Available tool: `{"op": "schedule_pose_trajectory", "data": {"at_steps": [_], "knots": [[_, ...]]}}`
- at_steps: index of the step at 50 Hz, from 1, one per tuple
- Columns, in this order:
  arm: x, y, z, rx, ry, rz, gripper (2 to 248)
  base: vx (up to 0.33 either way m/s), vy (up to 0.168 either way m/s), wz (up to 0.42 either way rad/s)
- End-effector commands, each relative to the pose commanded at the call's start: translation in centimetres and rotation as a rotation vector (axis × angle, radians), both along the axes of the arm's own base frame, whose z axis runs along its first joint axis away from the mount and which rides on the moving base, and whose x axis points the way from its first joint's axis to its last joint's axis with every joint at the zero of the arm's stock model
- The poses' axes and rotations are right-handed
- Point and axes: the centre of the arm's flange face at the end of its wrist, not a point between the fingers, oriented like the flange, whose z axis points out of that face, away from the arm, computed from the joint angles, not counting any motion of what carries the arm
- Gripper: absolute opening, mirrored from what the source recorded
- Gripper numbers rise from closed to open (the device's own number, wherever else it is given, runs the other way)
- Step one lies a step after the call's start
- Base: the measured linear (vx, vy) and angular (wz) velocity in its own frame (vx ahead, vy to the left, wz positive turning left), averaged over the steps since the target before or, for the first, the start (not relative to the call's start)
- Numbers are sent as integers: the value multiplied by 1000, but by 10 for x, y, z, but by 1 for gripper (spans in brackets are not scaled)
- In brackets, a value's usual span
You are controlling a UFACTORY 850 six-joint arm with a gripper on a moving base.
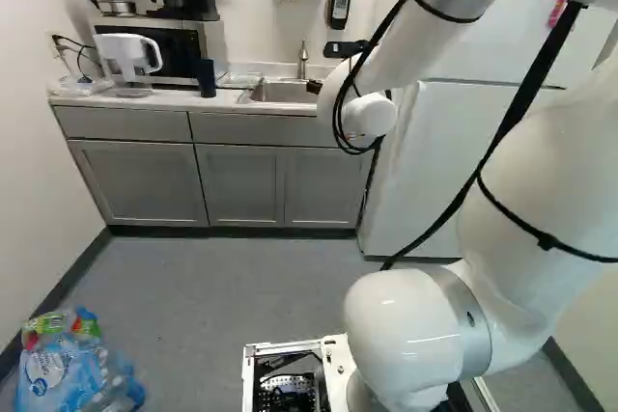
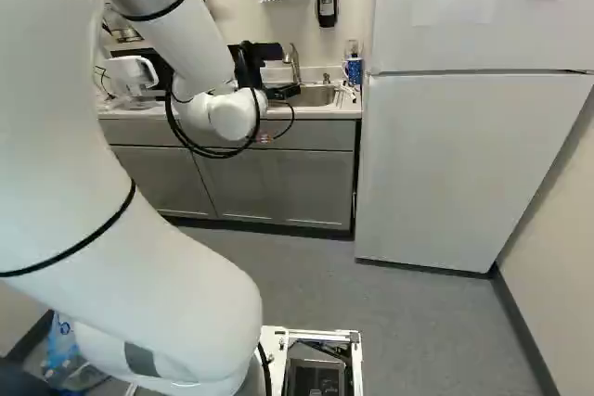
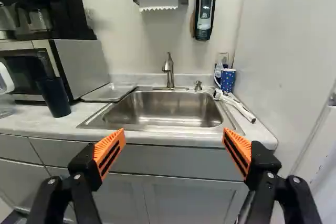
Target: Rinse the cup and place it in the tray
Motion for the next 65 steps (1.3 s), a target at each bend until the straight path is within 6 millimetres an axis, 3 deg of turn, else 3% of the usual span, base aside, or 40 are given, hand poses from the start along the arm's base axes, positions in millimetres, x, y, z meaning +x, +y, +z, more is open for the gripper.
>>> {"op": "schedule_pose_trajectory", "data": {"at_steps": [65], "knots": [[54,0,57,0,8,0,247,0,0,0]]}}
